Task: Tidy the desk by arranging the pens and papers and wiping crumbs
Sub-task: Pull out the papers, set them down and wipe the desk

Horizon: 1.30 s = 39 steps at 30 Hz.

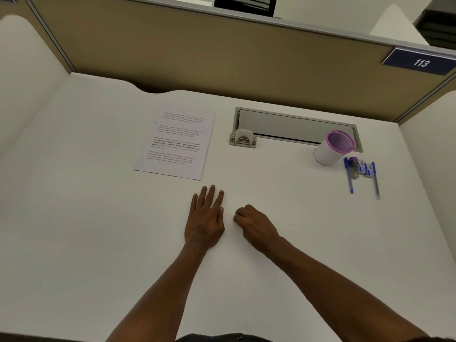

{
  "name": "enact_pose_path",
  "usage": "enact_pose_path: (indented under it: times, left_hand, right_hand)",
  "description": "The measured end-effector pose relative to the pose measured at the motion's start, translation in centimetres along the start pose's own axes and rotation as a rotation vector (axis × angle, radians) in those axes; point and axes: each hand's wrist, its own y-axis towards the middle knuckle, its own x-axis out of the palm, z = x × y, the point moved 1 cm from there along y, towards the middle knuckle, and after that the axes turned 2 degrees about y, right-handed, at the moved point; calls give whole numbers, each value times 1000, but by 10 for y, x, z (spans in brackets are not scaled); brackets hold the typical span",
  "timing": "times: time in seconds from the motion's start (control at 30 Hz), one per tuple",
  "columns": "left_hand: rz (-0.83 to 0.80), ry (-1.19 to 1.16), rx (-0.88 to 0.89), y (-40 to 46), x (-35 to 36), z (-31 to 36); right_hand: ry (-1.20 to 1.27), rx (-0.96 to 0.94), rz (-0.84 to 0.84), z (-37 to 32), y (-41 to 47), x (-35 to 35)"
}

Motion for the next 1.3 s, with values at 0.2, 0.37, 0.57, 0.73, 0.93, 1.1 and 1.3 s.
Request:
enact_pose_path:
  times: [0.2, 0.37, 0.57, 0.73, 0.93, 1.1, 1.3]
  left_hand:
    - [-17, 7, -4, 1, -1, 0]
    - [-13, 4, 4, -1, -2, 1]
    - [-14, 13, 2, -1, -4, 2]
    - [0, 25, -2, -1, -5, 4]
    - [0, 30, -7, 0, -1, 2]
    - [15, 30, -8, 1, 0, 3]
    - [-2, 19, -22, 1, -1, 3]
  right_hand:
    - [-7, 114, -44, -8, 3, 2]
    - [172, 330, -35, -18, 13, -2]
    - [1527, 1100, 277, 10, 6, -18]
    - [2135, 1143, 561, 49, -2, -58]
    - [2229, 934, 773, 137, 2, -129]
    - [1804, 904, 888, 215, 14, -187]
    - [1099, 1068, 762, 286, 21, -198]
